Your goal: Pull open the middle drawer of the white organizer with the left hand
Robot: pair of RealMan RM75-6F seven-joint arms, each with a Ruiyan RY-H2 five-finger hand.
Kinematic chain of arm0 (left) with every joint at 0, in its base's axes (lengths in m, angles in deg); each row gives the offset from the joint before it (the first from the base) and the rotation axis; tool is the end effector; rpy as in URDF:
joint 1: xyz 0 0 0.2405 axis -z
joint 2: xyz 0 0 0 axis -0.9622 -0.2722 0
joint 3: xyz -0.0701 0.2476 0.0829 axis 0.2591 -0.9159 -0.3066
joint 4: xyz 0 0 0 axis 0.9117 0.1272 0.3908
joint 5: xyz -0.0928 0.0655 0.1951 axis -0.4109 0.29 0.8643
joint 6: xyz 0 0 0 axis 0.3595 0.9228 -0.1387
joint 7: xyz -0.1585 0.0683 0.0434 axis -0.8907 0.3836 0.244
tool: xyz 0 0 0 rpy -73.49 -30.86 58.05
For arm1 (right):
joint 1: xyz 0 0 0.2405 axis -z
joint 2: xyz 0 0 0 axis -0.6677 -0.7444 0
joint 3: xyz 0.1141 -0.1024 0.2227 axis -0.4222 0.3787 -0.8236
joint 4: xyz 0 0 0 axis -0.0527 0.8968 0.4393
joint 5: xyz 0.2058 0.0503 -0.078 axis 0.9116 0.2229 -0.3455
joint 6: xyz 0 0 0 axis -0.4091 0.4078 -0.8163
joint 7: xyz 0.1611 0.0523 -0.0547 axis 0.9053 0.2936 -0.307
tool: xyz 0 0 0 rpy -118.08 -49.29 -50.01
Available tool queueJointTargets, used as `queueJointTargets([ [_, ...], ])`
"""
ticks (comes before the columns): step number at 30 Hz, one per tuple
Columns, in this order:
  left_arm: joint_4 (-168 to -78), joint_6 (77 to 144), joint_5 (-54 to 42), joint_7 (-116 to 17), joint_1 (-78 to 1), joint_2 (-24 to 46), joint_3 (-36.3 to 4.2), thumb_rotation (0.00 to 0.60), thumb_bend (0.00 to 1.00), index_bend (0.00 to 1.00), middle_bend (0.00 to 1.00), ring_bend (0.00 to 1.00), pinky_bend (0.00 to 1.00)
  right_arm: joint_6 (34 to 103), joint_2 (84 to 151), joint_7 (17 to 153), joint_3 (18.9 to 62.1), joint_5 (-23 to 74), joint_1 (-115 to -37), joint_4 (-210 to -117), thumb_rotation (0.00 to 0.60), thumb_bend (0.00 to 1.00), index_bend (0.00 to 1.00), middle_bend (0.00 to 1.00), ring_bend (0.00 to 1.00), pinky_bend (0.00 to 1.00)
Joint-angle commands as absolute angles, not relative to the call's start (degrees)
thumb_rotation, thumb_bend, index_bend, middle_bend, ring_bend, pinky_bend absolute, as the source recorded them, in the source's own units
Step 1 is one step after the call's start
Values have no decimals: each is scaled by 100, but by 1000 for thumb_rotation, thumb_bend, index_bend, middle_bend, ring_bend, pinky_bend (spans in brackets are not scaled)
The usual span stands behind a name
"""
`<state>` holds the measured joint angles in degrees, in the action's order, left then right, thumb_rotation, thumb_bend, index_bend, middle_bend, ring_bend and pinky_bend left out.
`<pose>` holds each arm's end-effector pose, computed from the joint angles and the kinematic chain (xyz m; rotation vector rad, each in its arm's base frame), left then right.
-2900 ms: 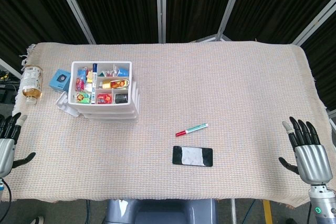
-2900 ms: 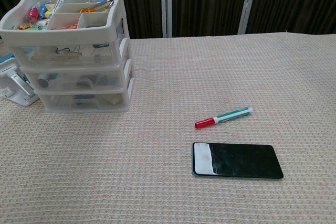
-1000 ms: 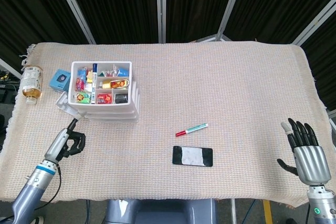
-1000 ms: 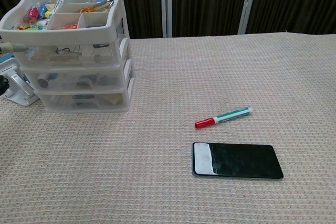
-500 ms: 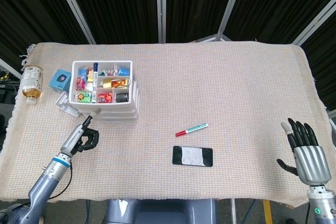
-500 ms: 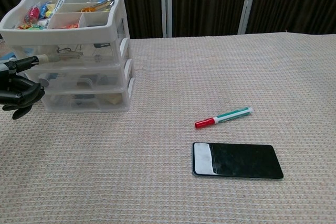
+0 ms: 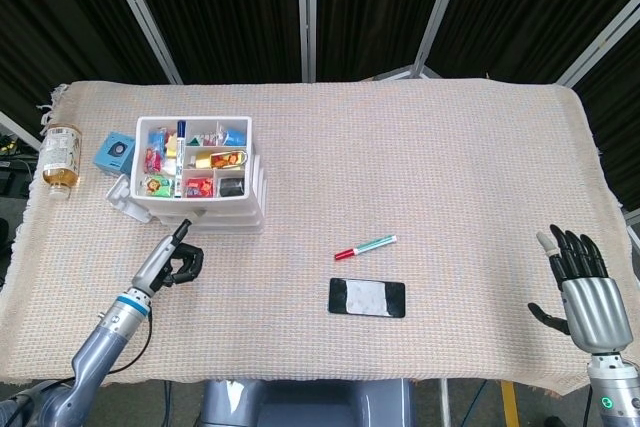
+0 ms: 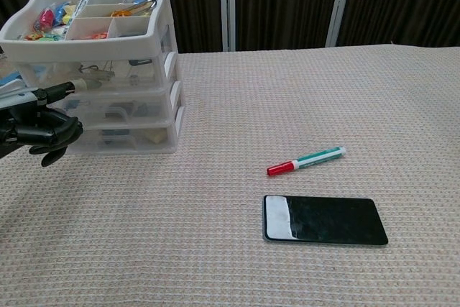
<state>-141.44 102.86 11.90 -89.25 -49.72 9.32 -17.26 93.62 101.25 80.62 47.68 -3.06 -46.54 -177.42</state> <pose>-0.2288 0.3060 -0.0174 -1.3104 -1.9452 -1.3662 -0.3206 -0.2167 0.1472 1.4418 -0.7523 0.9375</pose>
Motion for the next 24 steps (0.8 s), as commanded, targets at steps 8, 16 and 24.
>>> queueJointTargets([
  [8,-14077,10248,1205,-9006,-4896,1025,-1744,600,718,4,794,873,741,9367,10125,8054,4772,-313,-4650,-17754,600,17,0,0,0,0],
  [16,-14062,10319,1303,-9132,-4890,1075,-1781,600,718,83,794,873,741,9367,10122,8053,4770,-309,-4648,-17761,600,17,0,0,0,0],
  [24,-14014,10460,1383,-9215,-4910,1126,-1814,600,719,97,794,873,741,9358,10123,8042,4770,-300,-4647,-17765,600,17,0,0,0,0],
])
